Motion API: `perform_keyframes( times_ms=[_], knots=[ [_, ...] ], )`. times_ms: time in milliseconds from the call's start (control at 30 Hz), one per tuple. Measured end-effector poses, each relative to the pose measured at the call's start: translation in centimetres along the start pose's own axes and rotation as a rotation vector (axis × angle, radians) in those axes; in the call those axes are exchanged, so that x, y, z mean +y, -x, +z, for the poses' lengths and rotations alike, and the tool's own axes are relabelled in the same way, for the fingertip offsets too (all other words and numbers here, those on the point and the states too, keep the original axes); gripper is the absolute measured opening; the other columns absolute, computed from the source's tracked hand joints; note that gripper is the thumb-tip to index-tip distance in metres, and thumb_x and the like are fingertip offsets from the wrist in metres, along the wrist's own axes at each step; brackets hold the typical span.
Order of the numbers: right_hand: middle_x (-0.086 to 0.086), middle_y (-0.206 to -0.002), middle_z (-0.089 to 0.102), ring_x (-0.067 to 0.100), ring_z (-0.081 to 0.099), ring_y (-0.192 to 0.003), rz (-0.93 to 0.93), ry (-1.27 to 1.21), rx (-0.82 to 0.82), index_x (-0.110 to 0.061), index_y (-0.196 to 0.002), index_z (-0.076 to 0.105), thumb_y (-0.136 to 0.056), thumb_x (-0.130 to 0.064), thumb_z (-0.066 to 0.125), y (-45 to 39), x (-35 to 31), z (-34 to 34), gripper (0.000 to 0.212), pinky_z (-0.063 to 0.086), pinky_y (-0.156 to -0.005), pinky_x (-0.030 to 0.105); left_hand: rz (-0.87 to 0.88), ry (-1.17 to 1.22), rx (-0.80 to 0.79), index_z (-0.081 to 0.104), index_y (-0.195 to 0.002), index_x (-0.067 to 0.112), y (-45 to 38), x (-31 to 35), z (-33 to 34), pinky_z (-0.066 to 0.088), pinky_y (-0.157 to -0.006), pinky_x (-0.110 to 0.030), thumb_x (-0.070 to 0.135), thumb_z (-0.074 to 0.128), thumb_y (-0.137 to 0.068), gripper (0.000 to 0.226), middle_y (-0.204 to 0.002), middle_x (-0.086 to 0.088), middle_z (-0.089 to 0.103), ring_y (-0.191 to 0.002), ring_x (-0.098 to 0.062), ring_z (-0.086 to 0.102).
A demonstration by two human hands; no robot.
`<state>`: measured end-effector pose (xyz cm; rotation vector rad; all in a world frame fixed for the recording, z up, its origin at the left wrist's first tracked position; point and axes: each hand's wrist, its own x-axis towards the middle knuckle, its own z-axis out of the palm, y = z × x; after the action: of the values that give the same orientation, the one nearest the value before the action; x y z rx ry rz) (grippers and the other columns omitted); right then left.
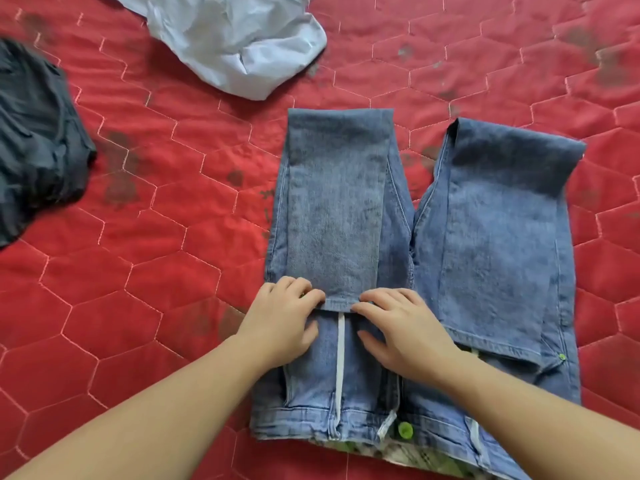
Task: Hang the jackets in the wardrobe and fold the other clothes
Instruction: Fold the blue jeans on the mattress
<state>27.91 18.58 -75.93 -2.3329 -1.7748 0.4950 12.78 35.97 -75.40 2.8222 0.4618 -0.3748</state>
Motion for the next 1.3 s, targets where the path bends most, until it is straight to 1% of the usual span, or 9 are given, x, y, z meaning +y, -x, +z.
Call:
perform_keyframes(
  times_ms=[133,233,367,500,700,800,967,1167,1300],
  knots=[
    [0.001,-0.127,0.059,0.022,0.055,-0.120,0.031,0.011,-0.046,-0.022,-0.123,0.059,-0.078,-0.051,0.056,3.6,-1.7,0.1,0.054,0.039,-0.100,0.041,0.067,-0.037,-0.043,0.063,-0.124,0.029,3.4,2.7,1.0,0.037,-0.097,-0.047,0.059,0.048,-0.079,0.056,-0.128,-0.002,0.062,-0.118,-0.027,0.056],
    [0.007,-0.138,0.053,0.025,0.048,-0.130,0.079,0.030,-0.099,-0.023,-0.130,0.056,-0.076,-0.064,0.055,7.9,-2.8,1.0,0.068,0.030,-0.106,0.044,0.109,-0.044,-0.179,0.054,-0.135,0.031,6.1,4.5,2.0,0.024,-0.104,-0.055,0.073,0.043,-0.078,0.072,-0.142,-0.004,0.053,-0.132,-0.028,0.049],
    [0.008,-0.148,0.040,0.026,0.037,-0.137,0.207,0.011,-0.103,-0.025,-0.142,0.044,-0.072,-0.076,0.055,13.4,-3.8,1.4,0.087,0.025,-0.109,0.046,0.180,-0.075,-0.258,0.028,-0.152,0.029,8.7,6.1,3.1,0.018,-0.118,-0.052,0.071,0.052,-0.070,0.095,-0.160,-0.008,0.026,-0.146,-0.030,0.026],
    [0.009,-0.148,0.038,0.031,0.042,-0.134,0.338,0.085,-0.186,-0.025,-0.146,0.035,-0.055,-0.047,0.069,18.2,-3.2,1.6,0.100,0.027,-0.106,0.050,0.120,-0.143,-0.328,-0.011,-0.154,0.031,9.7,7.4,3.3,-0.004,-0.120,-0.048,0.034,0.060,-0.084,0.100,-0.162,-0.005,-0.018,-0.150,-0.028,-0.012],
    [0.017,-0.148,0.036,0.038,0.037,-0.134,0.494,0.190,-0.135,-0.024,-0.143,0.042,-0.033,-0.011,0.083,19.1,-0.5,0.8,0.118,0.031,-0.097,0.054,0.067,-0.125,-0.266,0.004,-0.155,0.034,8.6,8.0,2.5,0.016,-0.119,-0.042,0.010,0.052,-0.089,0.085,-0.164,0.000,0.001,-0.150,-0.023,0.009],
    [0.012,-0.141,0.047,0.035,0.050,-0.126,0.530,0.170,-0.144,-0.019,-0.140,0.049,-0.039,-0.012,0.082,17.8,0.4,-0.1,0.107,0.042,-0.092,0.052,0.050,-0.035,-0.250,0.013,-0.154,0.035,8.4,7.7,1.3,0.032,-0.108,-0.035,0.009,0.045,-0.089,0.077,-0.160,0.007,0.022,-0.142,-0.020,0.032],
    [-0.010,-0.128,0.061,0.019,0.057,-0.117,0.435,0.109,-0.253,-0.033,-0.128,0.053,-0.084,-0.019,0.048,16.0,1.2,-3.2,0.046,0.043,-0.091,0.035,-0.082,-0.019,-0.275,0.036,-0.132,0.024,6.9,7.4,-1.9,0.041,-0.073,-0.037,0.010,0.044,-0.085,0.050,-0.121,-0.003,0.059,-0.104,-0.034,0.060],
    [0.004,-0.098,0.068,0.026,0.062,-0.098,0.513,-0.077,-0.543,-0.017,-0.084,0.057,-0.074,-0.014,0.042,11.6,4.4,-8.2,0.018,0.049,-0.076,0.033,-0.120,-0.076,-0.392,0.061,-0.103,0.022,2.3,7.5,-6.4,0.046,-0.081,-0.034,0.015,0.048,-0.083,0.024,-0.114,-0.007,0.062,-0.108,-0.030,0.060],
    [0.004,-0.092,0.066,0.027,0.062,-0.095,0.499,-0.128,-0.521,-0.019,-0.066,0.052,-0.064,-0.016,0.038,7.8,7.8,-11.0,0.014,0.052,-0.079,0.037,-0.176,-0.122,-0.402,0.061,-0.096,0.024,-2.0,6.5,-9.7,0.047,-0.084,-0.033,0.017,0.048,-0.082,0.020,-0.115,-0.006,0.063,-0.109,-0.029,0.061]
  ],
)
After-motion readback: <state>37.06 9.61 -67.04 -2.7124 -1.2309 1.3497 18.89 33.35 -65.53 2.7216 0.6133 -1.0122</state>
